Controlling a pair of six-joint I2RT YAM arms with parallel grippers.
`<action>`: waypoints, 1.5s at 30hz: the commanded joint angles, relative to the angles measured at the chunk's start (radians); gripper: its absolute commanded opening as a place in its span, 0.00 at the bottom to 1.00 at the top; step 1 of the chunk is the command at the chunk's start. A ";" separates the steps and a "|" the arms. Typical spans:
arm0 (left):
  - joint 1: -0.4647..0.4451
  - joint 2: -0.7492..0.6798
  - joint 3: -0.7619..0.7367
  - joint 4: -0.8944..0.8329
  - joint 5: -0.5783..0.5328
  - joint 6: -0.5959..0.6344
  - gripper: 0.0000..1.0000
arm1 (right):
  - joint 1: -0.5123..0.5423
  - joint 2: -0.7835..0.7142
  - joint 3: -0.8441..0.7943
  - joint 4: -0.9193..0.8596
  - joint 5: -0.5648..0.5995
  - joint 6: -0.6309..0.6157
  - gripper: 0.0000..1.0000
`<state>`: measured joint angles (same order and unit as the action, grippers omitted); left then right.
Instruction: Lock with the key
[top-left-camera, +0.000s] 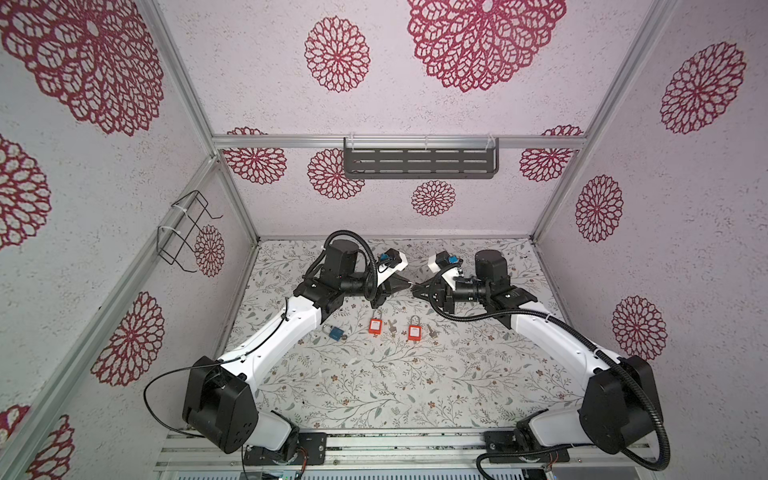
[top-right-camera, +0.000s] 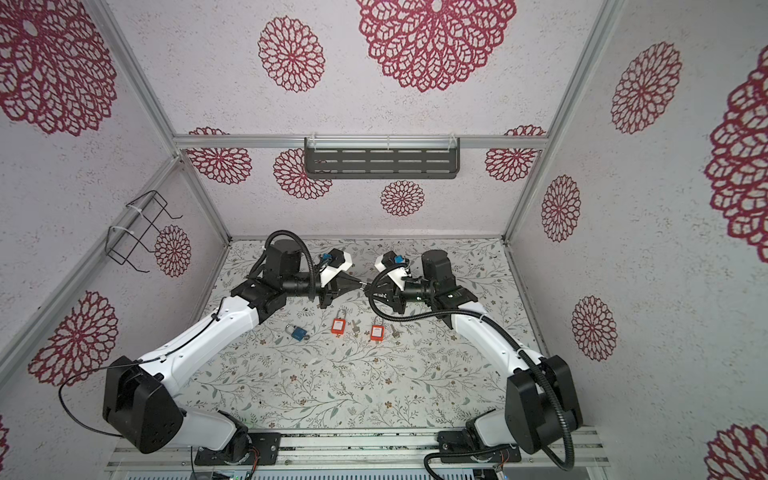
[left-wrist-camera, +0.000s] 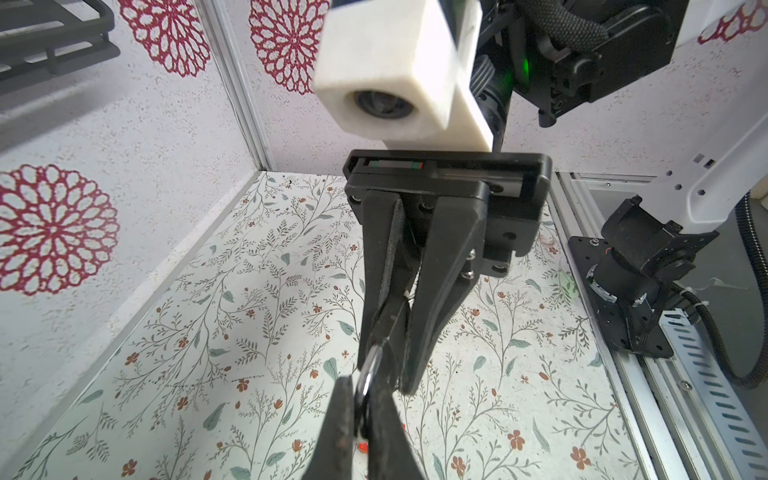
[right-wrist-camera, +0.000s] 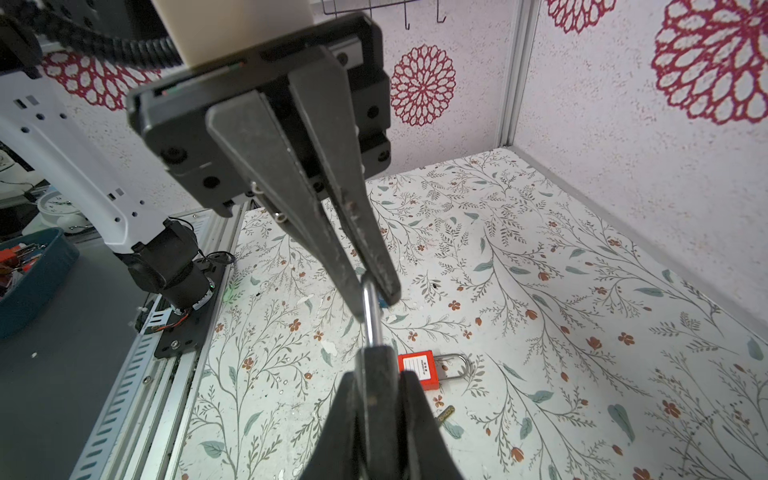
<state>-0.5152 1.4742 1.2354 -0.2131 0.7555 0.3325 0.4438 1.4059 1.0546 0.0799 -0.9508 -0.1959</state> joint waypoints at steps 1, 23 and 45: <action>-0.083 0.058 0.018 -0.089 0.224 0.016 0.00 | 0.058 0.004 0.113 0.277 -0.048 0.090 0.00; 0.027 0.004 0.105 -0.259 0.250 0.108 0.00 | 0.046 -0.155 0.047 -0.206 0.091 -0.178 0.29; 0.060 -0.032 0.043 -0.161 0.282 0.044 0.00 | 0.041 -0.369 -0.046 -0.414 0.250 -0.206 0.43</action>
<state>-0.4625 1.4784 1.2869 -0.4057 0.9955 0.3698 0.4870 1.0458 0.9794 -0.2897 -0.7189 -0.3763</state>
